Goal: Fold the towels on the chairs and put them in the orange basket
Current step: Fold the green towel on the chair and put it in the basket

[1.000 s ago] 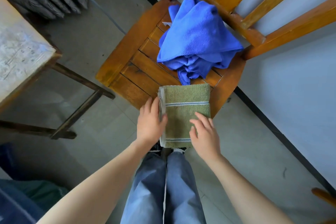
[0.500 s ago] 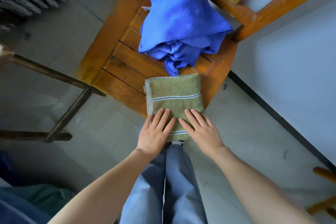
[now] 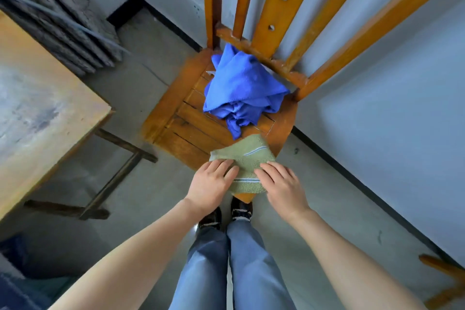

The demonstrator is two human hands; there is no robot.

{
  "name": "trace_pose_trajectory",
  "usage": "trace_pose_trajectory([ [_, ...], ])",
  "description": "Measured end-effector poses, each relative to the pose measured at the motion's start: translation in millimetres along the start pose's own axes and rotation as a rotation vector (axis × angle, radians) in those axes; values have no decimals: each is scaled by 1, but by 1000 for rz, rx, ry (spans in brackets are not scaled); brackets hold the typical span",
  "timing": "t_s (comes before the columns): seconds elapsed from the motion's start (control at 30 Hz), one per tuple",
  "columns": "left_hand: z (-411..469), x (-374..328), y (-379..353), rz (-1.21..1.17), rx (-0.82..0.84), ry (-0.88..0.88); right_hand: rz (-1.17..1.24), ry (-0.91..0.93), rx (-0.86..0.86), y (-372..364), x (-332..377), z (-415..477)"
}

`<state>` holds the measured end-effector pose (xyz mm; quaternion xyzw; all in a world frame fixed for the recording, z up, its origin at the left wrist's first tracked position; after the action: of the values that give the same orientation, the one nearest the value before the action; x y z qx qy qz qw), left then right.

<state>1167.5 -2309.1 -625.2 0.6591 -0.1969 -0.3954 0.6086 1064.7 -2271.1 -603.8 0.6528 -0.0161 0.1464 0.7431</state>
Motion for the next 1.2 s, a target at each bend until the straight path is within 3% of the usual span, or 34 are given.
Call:
trace_pose_trajectory([
  [0.3,36,-62,166,67,-219,-123,-218,230,-123,185,14,30],
  [0.67,70,-107,375,287,-477,-264,-476,432,-463,386,56,71],
  [1.03,72,-126,472,533,-700,-174,-513,745,-667,471,70,110],
  [1.2,56,-129,478,625,-730,2,-451,931,-651,473,77,126],
])
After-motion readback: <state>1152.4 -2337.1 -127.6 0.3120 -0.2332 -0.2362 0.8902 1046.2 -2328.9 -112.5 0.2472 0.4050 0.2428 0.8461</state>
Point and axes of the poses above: each hand's wrist, its own z-axis towards the middle knuckle, its own y-axis out of the back of the hand, x = y × z, the point moved 9 cm from there along z, towards the middle knuckle, and after that the axes turned 2 degrees about z, right-handed, at the moved point
